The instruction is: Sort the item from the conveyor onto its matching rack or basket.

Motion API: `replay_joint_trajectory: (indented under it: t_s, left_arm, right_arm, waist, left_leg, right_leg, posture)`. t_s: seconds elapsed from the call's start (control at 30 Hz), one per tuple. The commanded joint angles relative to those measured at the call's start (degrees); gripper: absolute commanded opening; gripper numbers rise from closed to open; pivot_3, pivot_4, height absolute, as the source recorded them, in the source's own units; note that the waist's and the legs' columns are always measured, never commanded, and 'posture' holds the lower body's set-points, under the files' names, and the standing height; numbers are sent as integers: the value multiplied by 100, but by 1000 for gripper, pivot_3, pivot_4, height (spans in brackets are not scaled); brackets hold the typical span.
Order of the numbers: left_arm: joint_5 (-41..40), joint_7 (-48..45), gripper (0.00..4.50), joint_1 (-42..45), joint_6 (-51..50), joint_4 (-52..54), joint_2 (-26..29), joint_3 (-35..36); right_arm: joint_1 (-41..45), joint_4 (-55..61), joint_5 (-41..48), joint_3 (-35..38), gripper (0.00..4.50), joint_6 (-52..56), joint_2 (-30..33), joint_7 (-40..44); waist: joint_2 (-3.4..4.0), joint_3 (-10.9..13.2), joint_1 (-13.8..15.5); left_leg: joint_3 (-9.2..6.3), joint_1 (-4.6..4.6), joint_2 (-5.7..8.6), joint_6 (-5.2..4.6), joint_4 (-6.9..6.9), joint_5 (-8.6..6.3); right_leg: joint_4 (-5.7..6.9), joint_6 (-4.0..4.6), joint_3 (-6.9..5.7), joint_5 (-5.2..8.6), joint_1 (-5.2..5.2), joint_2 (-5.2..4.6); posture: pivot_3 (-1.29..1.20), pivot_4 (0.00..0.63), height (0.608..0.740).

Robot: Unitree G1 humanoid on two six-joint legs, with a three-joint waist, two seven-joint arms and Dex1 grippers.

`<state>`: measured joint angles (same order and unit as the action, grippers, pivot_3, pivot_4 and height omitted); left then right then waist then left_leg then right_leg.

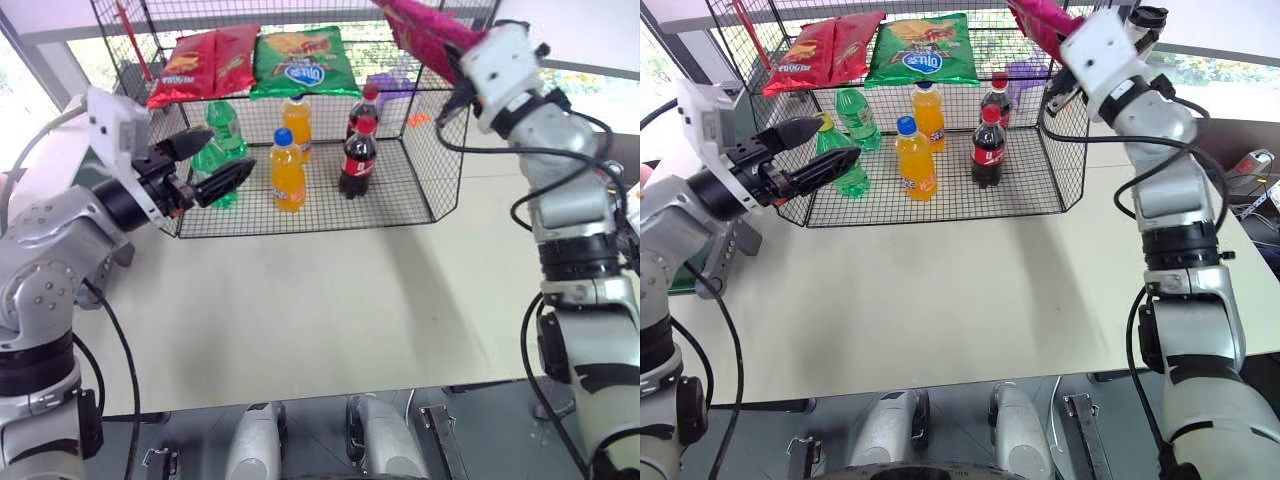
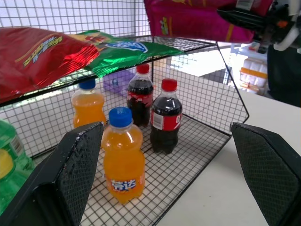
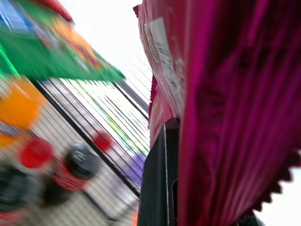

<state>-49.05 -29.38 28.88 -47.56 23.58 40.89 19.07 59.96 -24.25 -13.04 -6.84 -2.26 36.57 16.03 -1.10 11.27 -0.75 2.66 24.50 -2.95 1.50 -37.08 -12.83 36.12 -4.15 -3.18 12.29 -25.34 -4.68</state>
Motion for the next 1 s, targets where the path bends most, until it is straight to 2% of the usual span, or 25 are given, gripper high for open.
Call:
replay_joint_trajectory:
  t_s: [0.03, 0.2, 0.37, 0.67, 0.93, 0.97, 1.0]
  left_arm:
    - [12, 131, 4473, -60, 182, 262, -39, 141]
    - [39, 229, 4473, -185, 259, 305, -109, 105]
    - [136, 263, 4473, -215, 360, 272, -180, 21]
    - [248, 376, 4473, -374, 466, 346, -336, 6]
    - [413, 348, 4473, -358, 617, 195, -417, -119]
    - [437, 347, 4500, -370, 629, 195, -429, -142]
    - [464, 344, 4500, -388, 638, 198, -433, -164]
  right_arm:
    - [524, -361, -990, -273, 0, -11, -117, -990]
    - [1037, -829, -1549, -720, 0, 218, -646, -1171]
    - [1532, -1541, -1366, -671, 0, 567, -1084, -929]
    - [2024, -2347, -2037, -1150, 0, 617, -723, -965]
    - [2072, -2658, -1795, -1016, 0, 477, -915, -821]
    - [2077, -2700, -1663, -935, 522, 473, -959, -724]
    - [2084, -2732, -1556, -873, 832, 479, -990, -620]
  waist:
    - [0, 0, -1]
    - [0, 0, -23]
    - [1, 0, 2]
    - [0, 0, 2]
    - [0, 0, -32]
    - [0, 0, -30]
    - [0, 0, -28]
  left_leg:
    - [0, 0, 0, 1, 0, 0]
    - [-1, -3, -1, 1, 2, 0]
    - [-1, -2, -1, 0, 2, 1]
    - [-3, 0, 3, 0, 1, 0]
    - [-2, -3, 1, 0, 7, 0]
    - [-2, -3, 1, 0, 6, 0]
    - [-2, -2, 1, 0, 6, 0]
  right_leg:
    - [1, 0, 0, 0, 0, 0]
    - [3, 0, 1, 0, 0, 2]
    - [4, 0, 0, -1, 0, 1]
    - [0, 0, 1, -1, 3, -1]
    - [3, -1, 1, -1, 1, 2]
    - [3, -1, 1, -1, 1, 1]
    - [2, -1, 1, -1, 1, 1]
  posture:
    - [0, 150, 740]
    - [0, 150, 740]
    - [0, 150, 740]
    - [0, 150, 740]
    - [0, 150, 740]
    - [0, 150, 740]
    - [0, 150, 740]
